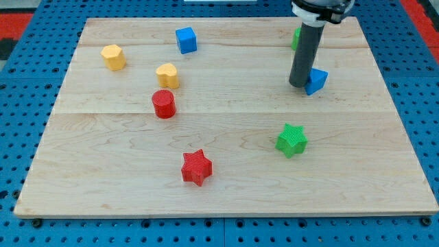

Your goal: Move the red star to the bottom left of the green star

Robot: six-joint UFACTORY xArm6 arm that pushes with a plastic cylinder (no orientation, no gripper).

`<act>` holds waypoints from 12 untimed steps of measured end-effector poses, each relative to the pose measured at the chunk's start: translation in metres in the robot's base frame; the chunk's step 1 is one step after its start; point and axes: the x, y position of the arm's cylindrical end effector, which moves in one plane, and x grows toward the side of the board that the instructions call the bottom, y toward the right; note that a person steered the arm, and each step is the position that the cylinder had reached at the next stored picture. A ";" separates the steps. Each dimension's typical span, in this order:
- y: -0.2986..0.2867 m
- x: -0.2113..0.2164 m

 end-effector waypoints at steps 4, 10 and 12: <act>-0.048 0.150; -0.188 0.173; -0.155 0.181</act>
